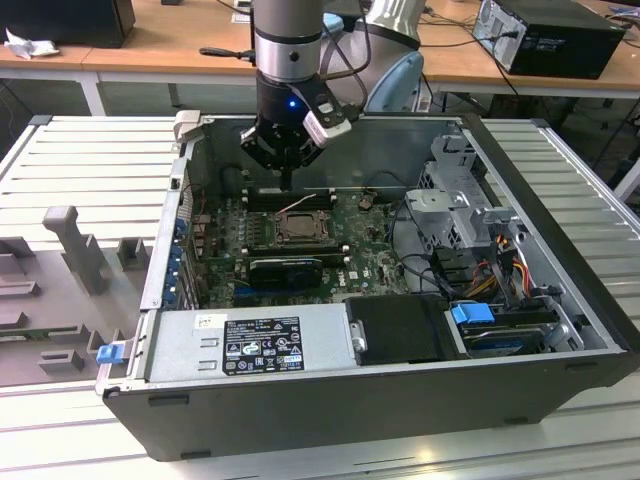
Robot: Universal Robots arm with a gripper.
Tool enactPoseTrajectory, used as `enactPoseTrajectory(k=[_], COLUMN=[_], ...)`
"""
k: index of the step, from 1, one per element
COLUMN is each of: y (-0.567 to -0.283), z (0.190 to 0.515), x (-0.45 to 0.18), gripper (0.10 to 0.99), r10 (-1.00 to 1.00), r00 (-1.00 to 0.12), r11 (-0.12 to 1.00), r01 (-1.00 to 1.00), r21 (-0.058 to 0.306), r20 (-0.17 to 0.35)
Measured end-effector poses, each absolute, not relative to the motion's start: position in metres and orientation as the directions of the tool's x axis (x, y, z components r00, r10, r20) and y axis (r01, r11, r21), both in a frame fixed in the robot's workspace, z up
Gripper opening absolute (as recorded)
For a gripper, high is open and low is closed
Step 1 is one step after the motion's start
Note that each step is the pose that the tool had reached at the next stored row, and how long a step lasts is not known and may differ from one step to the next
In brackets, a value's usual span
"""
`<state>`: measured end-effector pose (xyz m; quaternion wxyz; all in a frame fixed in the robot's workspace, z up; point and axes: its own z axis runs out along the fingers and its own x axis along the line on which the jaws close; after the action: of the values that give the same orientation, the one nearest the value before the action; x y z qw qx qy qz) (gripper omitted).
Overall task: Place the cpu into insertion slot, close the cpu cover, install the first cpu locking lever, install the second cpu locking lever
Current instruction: 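Install the first cpu locking lever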
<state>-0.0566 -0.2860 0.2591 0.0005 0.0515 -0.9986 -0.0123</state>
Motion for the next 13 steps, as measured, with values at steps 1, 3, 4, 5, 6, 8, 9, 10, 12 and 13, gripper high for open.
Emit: enactPoseTrajectory(k=[1,3,4,5,6,8,9,10,12,13], y=[-0.286,-0.287,-0.287,-0.287,-0.287,-0.288,-0.288,-0.288,-0.288,-0.288], z=[0.259,0.258,0.258,0.257,0.257,0.252,0.249,0.247,0.243,0.241], x=[-0.056,-0.056,-0.056,-0.056,-0.056,-0.055,-0.053,-0.051,-0.049,-0.048], gripper=[0.106,0.106,0.106,0.106,0.106,0.106,0.106,0.106,0.106,0.106], r10=[-0.103,-0.103,-0.103,-0.103,-0.103,-0.103,-0.103,-0.103,-0.103,-0.103], r00=[-0.995,-0.995,-0.995,-0.995,-0.995,-0.995,-0.995,-0.995,-0.995,-0.995], r11=[0.994,0.993,0.993,0.993,0.992,0.992,0.992,0.992,0.992,0.992], r01=[-0.103,-0.103,-0.103,-0.103,-0.103,-0.103,-0.103,-0.103,-0.103,-0.103], r21=[0.035,0.052,0.057,0.063,0.069,0.076,0.077,0.076,0.076,0.076], r20=[-0.001,-0.003,-0.004,-0.004,-0.005,-0.006,-0.006,-0.006,-0.006,-0.006])
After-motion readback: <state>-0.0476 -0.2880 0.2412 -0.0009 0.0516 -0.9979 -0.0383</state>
